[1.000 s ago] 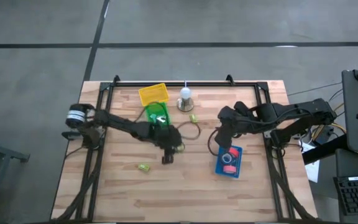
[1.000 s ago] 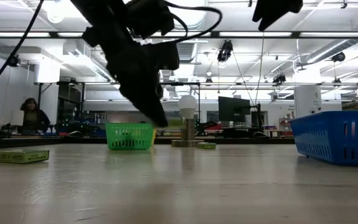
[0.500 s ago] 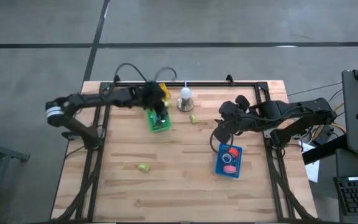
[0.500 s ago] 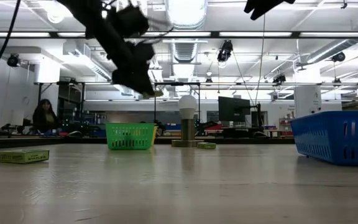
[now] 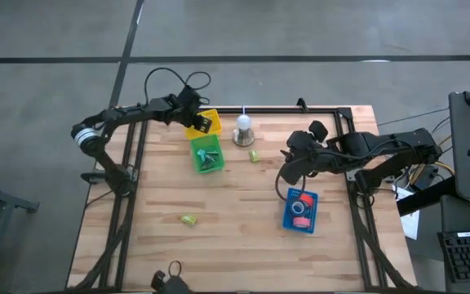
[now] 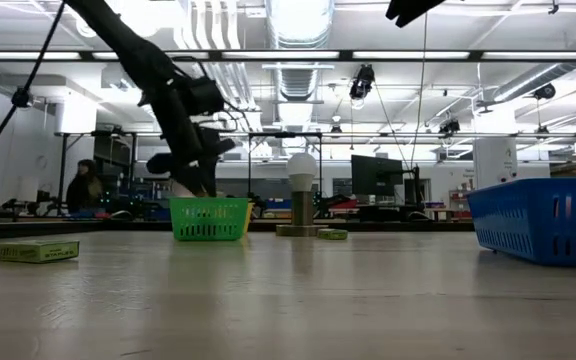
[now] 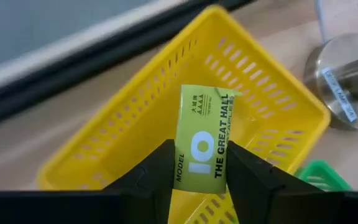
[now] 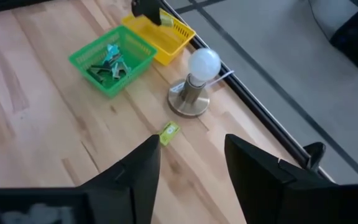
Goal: Pick and place Stapler, Stapler remover, tape
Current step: Put the light green staple box into the yellow bin
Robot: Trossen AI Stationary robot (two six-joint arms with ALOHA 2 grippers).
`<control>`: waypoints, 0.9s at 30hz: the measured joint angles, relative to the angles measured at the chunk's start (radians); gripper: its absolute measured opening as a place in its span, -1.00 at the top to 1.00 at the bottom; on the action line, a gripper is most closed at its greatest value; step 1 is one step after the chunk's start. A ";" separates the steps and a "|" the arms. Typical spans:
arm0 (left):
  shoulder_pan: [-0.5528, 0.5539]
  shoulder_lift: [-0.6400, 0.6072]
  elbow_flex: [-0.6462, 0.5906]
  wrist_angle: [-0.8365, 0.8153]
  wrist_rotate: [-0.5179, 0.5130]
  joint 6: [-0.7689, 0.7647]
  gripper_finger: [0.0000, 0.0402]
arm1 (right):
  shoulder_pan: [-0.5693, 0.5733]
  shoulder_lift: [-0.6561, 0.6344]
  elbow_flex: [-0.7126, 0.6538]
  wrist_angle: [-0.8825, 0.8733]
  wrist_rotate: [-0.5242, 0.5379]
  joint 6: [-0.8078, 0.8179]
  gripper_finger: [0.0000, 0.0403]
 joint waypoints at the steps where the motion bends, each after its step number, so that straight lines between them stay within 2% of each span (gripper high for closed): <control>1: 0.000 0.011 0.000 0.001 0.001 -0.019 0.34 | 0.000 0.000 0.000 0.007 0.000 -0.006 0.14; 8: -0.013 0.042 0.007 0.003 -0.027 -0.059 0.30 | 0.000 0.000 0.000 0.019 0.000 -0.004 0.19; 18: -0.013 0.034 0.020 -0.062 -0.028 -0.058 -0.05 | -0.020 0.000 0.000 0.123 -0.001 -0.004 0.25; 22: -0.043 -0.023 0.027 -0.135 0.056 0.023 -0.11 | -0.019 0.000 0.000 0.164 -0.003 -0.003 0.26; 27: -0.155 -0.155 0.018 -0.247 0.103 0.127 -0.11 | -0.019 0.000 0.000 0.217 -0.003 -0.001 0.25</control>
